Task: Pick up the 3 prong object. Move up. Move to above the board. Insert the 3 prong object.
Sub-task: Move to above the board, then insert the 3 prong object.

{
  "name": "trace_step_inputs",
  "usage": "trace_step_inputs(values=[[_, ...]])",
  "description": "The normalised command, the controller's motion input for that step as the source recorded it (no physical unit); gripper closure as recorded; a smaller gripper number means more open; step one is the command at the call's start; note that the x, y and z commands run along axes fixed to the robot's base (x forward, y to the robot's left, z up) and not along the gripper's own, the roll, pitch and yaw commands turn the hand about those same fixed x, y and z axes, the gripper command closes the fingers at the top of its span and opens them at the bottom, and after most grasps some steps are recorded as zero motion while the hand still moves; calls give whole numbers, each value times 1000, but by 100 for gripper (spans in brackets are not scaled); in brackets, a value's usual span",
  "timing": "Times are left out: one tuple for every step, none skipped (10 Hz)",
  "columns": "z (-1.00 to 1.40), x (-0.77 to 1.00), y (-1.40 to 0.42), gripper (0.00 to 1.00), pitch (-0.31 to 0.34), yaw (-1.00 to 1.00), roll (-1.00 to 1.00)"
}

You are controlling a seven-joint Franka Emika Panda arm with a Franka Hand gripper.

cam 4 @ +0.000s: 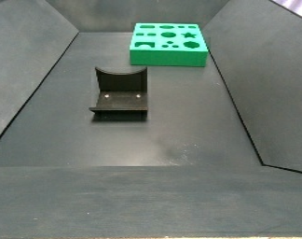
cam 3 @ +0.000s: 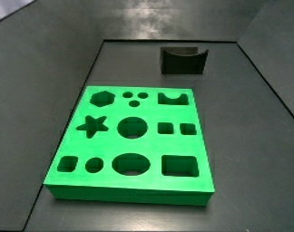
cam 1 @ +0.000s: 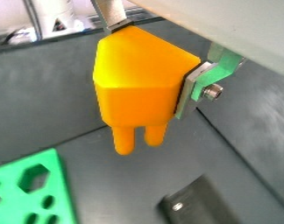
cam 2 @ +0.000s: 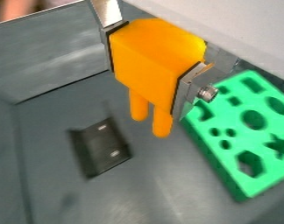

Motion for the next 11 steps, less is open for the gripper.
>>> trace_step_inputs(values=[[161, 19, -1000, 100, 214, -1000, -126], [159, 25, -1000, 100, 252, -940, -123], [165, 36, -1000, 100, 234, -665, -91], [166, 49, -1000, 100, 215, -426, -81], [167, 62, -1000, 100, 194, -254, -69], [174, 88, -1000, 100, 168, -86, -35], [178, 109, -1000, 100, 148, -16, -15], [122, 94, -656, 100, 132, -13, -9], [95, 87, -468, 100, 128, -5, -10], [55, 61, -233, 100, 109, 0, -10], [-20, 0, 0, 100, 0, 0, 4]])
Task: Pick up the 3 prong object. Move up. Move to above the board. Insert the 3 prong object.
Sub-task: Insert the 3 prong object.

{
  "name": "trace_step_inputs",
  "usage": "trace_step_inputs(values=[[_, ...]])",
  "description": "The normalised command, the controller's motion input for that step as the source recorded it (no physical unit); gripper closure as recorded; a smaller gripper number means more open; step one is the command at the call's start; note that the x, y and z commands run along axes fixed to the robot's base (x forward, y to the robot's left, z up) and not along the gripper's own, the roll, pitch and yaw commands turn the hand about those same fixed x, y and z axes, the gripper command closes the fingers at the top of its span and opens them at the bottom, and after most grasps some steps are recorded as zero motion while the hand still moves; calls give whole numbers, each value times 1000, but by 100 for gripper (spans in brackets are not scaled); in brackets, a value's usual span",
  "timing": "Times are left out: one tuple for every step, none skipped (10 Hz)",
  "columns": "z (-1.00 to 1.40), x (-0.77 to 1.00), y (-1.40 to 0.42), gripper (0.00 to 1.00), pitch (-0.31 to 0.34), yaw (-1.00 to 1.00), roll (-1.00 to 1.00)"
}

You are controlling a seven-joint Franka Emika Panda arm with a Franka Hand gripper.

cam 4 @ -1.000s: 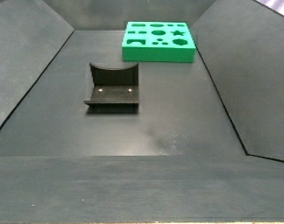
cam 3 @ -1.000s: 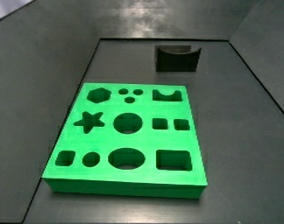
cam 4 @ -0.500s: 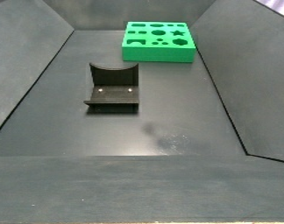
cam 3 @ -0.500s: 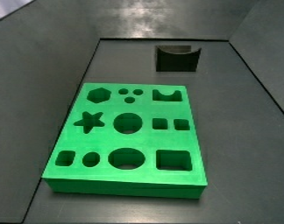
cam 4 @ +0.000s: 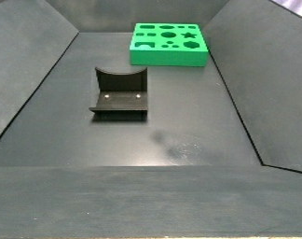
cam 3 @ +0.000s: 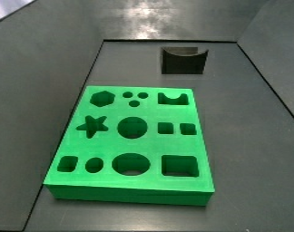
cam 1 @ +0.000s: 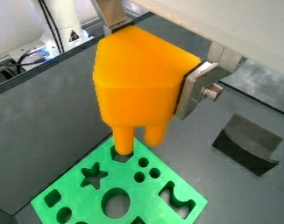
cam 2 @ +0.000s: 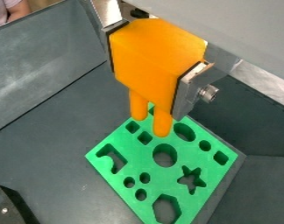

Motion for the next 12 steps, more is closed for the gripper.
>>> trace_step_inputs(values=[[-37, 0, 6, 100, 0, 0, 13], [-63, 0, 3, 100, 0, 0, 59], [-409, -120, 49, 100, -107, 23, 234], [-523, -103, 103, 100, -141, 29, 267], [-586, -17, 169, 100, -127, 0, 246], [-603, 0, 200, 100, -93, 0, 223], [-671, 11, 246, 100, -86, 0, 184], [-729, 71, 263, 100, -94, 0, 93], [-794, 100, 334, 100, -93, 0, 0], [-786, 123, 357, 100, -84, 0, 0], [-657, 94, 369, 100, -76, 0, 0], [0, 129, 57, 100, 19, 0, -17]])
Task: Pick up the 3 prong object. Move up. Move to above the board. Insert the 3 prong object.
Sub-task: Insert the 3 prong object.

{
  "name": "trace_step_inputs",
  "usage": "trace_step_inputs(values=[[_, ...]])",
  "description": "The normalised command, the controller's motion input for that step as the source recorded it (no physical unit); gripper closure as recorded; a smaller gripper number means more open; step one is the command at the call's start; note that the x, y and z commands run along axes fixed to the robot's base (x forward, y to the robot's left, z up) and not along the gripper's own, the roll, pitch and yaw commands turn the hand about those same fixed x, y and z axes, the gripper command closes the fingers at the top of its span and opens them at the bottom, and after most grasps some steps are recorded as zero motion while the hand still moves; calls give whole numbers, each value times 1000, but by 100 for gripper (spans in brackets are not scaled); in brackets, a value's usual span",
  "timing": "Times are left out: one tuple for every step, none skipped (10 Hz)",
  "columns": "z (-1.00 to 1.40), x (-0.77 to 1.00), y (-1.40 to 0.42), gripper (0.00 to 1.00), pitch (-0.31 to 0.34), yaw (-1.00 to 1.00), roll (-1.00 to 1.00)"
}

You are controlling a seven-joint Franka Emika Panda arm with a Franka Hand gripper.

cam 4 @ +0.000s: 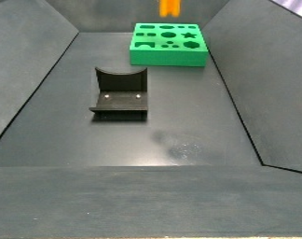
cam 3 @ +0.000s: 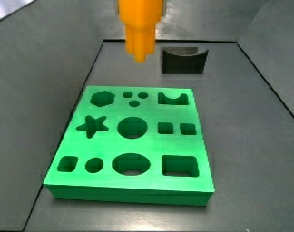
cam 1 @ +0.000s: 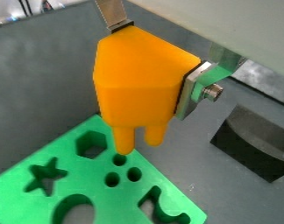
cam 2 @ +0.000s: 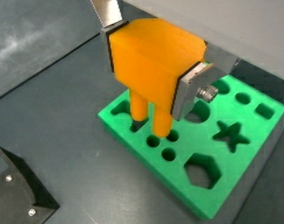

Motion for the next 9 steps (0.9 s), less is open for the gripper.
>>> trace_step_inputs(values=[[-17, 0, 0, 100, 0, 0, 9], [-63, 0, 0, 100, 0, 0, 26], [-106, 0, 3, 100, 0, 0, 31], [-137, 0, 34, 100, 0, 0, 23], [-146, 0, 46, 100, 0, 0, 13], [-123, 9, 37, 100, 0, 0, 0], [-80, 11, 17, 100, 0, 0, 0], [-40, 0, 0, 100, 0, 0, 13], [-31, 0, 0, 100, 0, 0, 19]])
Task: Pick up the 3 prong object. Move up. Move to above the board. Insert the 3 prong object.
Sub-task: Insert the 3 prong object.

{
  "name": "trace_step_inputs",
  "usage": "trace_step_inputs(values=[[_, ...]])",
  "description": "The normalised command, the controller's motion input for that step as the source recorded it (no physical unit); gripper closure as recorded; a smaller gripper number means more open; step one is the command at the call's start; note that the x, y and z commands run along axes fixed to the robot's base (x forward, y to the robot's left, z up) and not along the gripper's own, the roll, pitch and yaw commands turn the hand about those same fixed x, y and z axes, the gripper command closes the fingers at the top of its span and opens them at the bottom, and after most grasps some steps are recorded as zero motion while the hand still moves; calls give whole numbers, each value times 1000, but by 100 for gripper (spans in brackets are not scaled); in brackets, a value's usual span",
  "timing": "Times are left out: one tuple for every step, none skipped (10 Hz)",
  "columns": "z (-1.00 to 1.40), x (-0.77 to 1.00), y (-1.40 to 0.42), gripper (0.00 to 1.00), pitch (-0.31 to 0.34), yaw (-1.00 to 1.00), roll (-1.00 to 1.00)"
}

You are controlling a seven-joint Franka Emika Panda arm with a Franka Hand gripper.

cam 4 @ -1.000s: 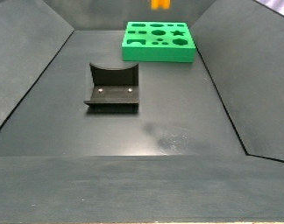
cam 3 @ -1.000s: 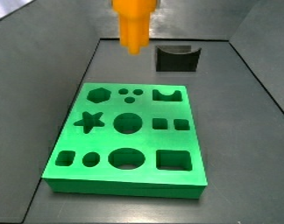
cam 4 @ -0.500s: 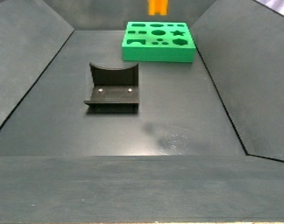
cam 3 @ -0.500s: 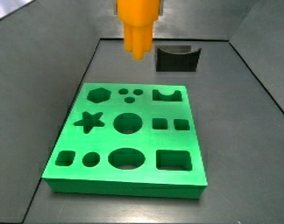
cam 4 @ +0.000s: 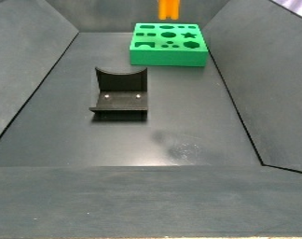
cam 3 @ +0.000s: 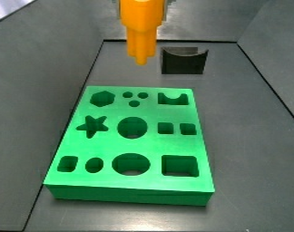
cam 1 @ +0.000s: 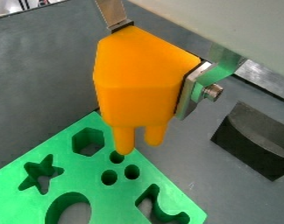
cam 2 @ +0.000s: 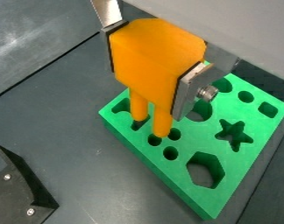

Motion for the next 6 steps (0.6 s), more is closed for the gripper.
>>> trace_step_inputs(values=[[-54, 0, 6, 100, 0, 0, 23], [-71, 0, 9, 100, 0, 0, 23], [-74, 0, 11, 100, 0, 0, 24], [-71, 0, 9, 100, 0, 0, 19], [-57, 0, 20, 100, 0, 0, 19], [-37, 0, 23, 100, 0, 0, 30]])
